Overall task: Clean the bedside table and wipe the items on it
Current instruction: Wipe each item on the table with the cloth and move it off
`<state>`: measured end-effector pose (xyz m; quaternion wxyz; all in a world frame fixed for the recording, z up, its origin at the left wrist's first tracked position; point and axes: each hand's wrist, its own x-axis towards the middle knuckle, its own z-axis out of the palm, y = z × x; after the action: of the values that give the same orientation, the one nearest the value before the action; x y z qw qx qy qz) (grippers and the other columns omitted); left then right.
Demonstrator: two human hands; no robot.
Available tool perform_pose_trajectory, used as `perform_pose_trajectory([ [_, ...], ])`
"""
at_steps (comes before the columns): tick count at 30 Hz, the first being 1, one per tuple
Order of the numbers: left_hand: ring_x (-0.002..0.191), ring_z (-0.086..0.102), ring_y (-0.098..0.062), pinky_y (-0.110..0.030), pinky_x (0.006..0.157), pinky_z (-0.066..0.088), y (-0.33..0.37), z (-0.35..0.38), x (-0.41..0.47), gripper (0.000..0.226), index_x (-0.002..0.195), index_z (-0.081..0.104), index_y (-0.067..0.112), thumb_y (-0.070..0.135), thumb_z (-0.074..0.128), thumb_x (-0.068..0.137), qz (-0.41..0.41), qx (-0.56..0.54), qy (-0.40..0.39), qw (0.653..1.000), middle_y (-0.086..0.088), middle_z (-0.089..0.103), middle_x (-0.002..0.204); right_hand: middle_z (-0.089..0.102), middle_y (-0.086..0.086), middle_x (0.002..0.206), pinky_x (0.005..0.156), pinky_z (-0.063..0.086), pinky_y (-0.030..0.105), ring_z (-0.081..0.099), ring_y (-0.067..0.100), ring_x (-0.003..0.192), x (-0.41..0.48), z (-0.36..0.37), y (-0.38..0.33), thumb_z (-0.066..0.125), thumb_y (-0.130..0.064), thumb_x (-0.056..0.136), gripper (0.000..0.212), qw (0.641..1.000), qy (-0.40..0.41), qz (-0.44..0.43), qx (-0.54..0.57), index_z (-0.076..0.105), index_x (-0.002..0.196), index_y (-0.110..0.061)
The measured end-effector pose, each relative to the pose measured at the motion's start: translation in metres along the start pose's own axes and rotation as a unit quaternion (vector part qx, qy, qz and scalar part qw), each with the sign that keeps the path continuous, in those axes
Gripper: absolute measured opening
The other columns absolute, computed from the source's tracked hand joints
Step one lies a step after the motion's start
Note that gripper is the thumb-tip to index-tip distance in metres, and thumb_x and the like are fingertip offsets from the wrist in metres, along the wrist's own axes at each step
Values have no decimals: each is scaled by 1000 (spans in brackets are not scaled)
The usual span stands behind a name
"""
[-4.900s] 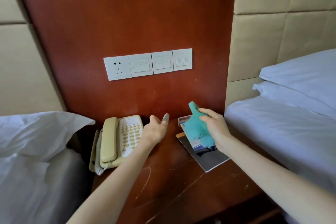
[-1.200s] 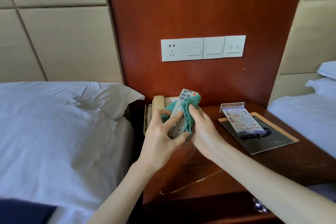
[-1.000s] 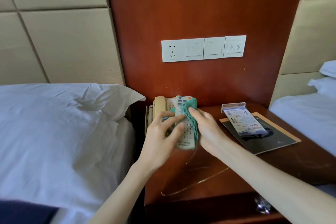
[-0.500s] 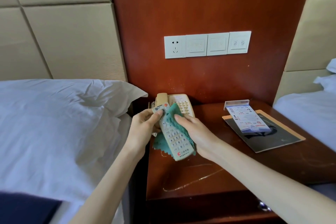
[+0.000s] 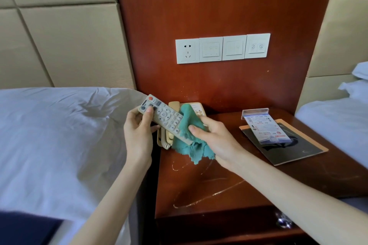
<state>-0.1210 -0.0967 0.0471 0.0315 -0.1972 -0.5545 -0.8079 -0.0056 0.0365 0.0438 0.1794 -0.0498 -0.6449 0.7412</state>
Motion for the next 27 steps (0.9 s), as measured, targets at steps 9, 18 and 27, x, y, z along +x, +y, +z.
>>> perform_pose_trajectory([
  [9, 96, 69, -22, -49, 76, 58, 11, 14, -25, 22, 97, 56, 19, 25, 70, 82, 125, 103, -96, 982, -3, 70, 99, 75, 5, 96, 80, 59, 41, 73, 20, 86, 6, -37, -1, 69, 3, 82, 37, 987, 135, 34, -82, 67, 115, -12],
  [18, 93, 69, -18, -52, 80, 57, 36, -13, -8, 20, 97, 58, 25, 25, 69, 81, 162, 192, -76, 965, 3, 70, 98, 74, 6, 100, 82, 58, 43, 72, 22, 88, 20, -20, -12, 73, -1, 78, 38, 984, 126, 18, -121, 69, 112, -17],
  [27, 89, 66, -24, -55, 82, 54, 76, -110, 16, 14, 85, 62, 32, 35, 61, 71, 94, 272, 37, 957, 1, 70, 89, 74, 0, 88, 61, 58, 28, 72, 15, 78, 42, 13, -17, 69, -9, 83, 14, 993, 113, 11, 30, 70, 94, -18],
])
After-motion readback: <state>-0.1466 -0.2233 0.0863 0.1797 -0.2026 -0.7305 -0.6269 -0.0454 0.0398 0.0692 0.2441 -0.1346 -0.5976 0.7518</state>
